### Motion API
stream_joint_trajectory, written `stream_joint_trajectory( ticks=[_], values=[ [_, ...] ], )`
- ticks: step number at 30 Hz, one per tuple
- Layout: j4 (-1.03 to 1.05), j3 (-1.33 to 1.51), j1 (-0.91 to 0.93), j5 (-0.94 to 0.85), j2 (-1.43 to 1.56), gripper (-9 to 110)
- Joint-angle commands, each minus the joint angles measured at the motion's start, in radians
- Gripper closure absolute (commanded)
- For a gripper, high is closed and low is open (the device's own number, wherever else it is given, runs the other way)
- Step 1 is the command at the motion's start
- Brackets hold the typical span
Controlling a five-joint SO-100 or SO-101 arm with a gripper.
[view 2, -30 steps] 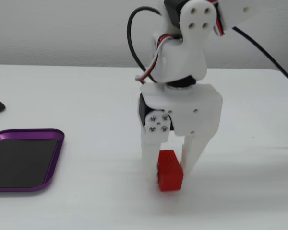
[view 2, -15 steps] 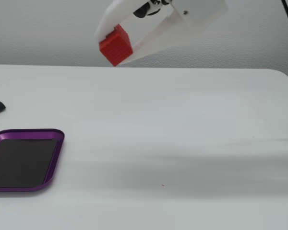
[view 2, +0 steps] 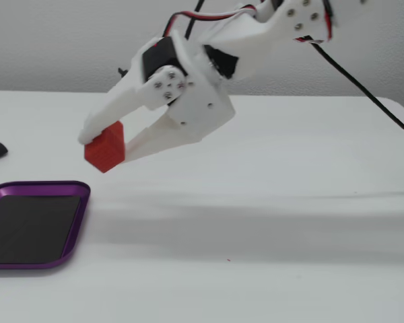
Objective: Pick up the cube and place it in the box.
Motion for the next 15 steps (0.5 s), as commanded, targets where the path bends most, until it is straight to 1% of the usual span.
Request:
stream_joint_trajectory(
  ticks=[1, 4, 8, 13, 15],
  values=[
    [0.123, -0.313, -0.005, 0.106, -0.118, 102],
    [0.247, -0.520, -0.005, 0.156, -0.215, 102],
    [0.376, -0.706, -0.005, 0.172, -0.328, 102],
    [0.480, -0.818, -0.008, 0.170, -0.407, 102],
    [0.518, -0.825, -0.014, 0.170, -0.411, 99]
  ],
)
